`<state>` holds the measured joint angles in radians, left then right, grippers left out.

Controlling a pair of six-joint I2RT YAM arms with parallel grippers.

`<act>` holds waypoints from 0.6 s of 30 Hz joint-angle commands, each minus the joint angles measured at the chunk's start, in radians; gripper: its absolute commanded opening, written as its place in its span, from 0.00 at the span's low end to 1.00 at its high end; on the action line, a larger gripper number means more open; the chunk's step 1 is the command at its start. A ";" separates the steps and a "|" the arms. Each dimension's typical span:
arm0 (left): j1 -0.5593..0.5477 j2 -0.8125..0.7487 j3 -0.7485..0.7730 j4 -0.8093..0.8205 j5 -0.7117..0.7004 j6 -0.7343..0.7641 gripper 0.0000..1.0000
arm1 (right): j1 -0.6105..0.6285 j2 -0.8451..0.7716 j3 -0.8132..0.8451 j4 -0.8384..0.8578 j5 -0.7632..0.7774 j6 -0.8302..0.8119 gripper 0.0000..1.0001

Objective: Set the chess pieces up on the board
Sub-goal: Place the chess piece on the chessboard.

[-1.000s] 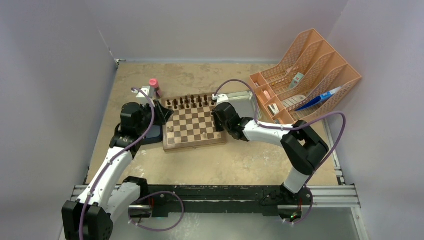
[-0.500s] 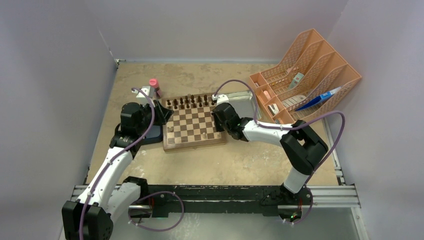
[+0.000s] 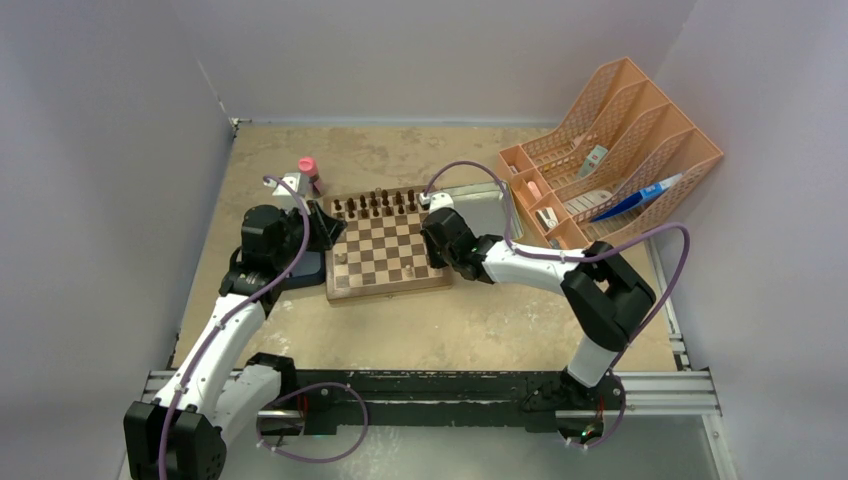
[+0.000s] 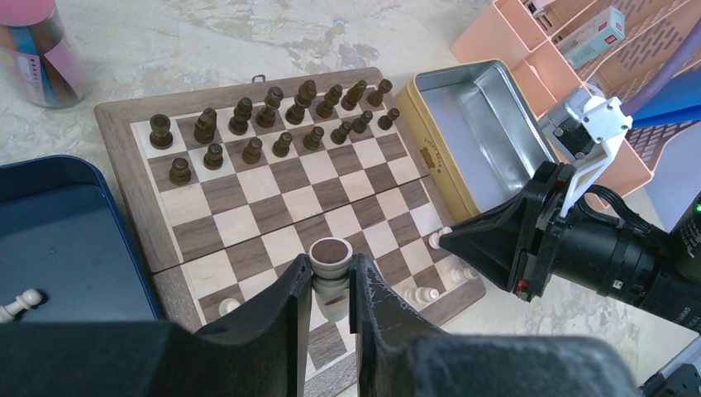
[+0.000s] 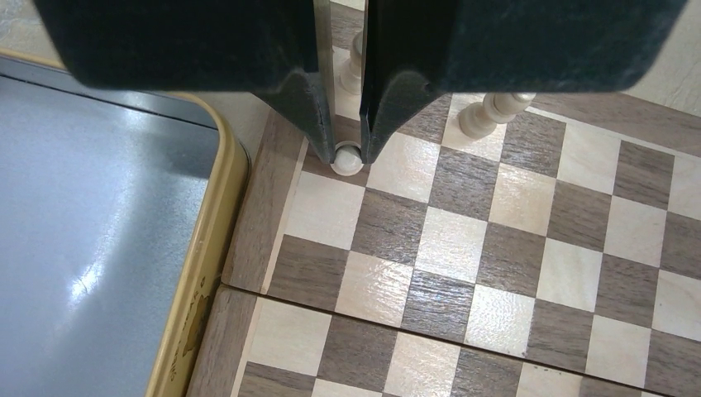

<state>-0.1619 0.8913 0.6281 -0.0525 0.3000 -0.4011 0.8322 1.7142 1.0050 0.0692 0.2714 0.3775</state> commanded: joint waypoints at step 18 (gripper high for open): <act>0.002 -0.018 -0.002 0.021 0.005 0.018 0.00 | 0.010 -0.068 0.013 -0.054 0.031 0.049 0.23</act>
<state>-0.1619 0.8867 0.6281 -0.0551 0.3008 -0.4007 0.8375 1.6970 1.0050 0.0216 0.2794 0.4118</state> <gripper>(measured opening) 0.189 0.212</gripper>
